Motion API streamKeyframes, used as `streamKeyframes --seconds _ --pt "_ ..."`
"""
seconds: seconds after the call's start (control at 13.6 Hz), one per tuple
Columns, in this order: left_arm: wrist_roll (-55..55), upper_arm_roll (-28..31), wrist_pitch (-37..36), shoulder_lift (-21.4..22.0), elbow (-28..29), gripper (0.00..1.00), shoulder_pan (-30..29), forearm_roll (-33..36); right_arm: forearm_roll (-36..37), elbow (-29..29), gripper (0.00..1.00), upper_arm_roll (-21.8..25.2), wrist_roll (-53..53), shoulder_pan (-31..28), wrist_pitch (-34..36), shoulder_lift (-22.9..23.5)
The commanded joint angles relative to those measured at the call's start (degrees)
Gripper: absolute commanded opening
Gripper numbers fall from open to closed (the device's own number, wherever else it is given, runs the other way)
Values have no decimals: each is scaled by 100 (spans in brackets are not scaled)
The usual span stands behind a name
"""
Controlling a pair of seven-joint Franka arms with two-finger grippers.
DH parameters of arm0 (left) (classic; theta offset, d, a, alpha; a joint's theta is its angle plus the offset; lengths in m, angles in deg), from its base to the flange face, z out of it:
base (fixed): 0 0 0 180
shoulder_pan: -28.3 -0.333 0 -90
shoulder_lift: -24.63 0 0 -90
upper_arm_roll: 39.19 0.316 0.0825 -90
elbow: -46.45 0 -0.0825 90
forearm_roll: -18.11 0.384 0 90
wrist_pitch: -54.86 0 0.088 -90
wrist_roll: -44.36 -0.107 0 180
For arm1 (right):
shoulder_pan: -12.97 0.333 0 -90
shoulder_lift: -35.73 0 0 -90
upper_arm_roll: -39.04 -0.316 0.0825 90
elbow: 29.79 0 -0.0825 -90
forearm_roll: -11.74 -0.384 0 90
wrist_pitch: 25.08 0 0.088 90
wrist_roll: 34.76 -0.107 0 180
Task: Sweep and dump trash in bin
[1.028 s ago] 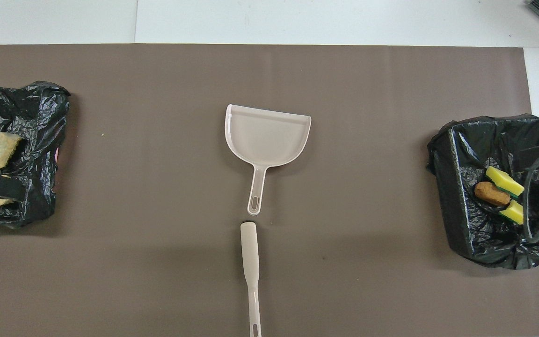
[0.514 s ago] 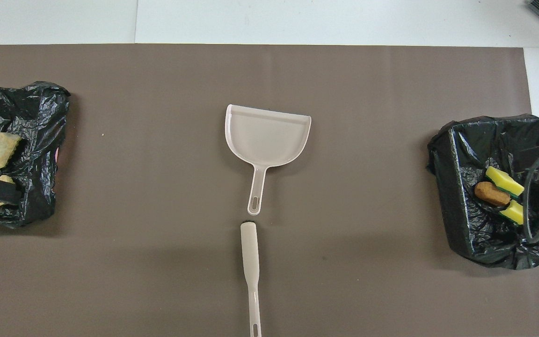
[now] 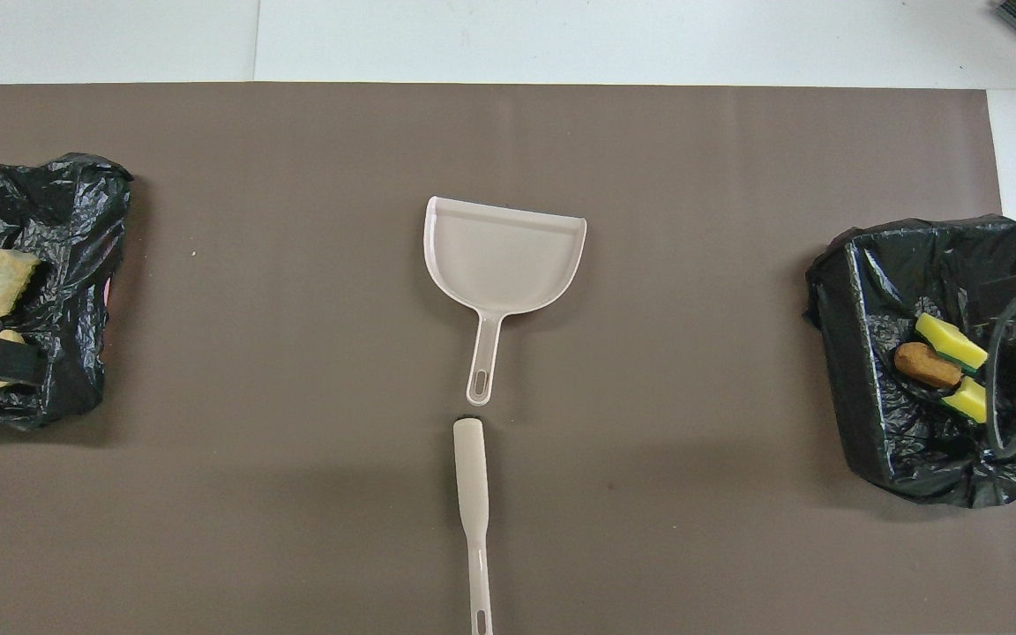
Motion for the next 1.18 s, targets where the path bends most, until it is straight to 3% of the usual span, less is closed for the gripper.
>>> streamKeyframes --seconds 0.0,0.22,0.73,1.1 --pt "125 60 318 72 42 100 103 -254 -128 112 100 -9 -36 -28 -21 -110" --pt "300 25 872 -42 15 100 104 -228 -128 112 100 -9 -36 -28 -21 -110" --pt "336 -116 249 63 42 100 104 -227 -128 112 100 -9 -44 -28 -21 -110" --pt "406 -116 248 81 77 100 69 -227 -128 112 100 -9 -44 -28 -21 -110"
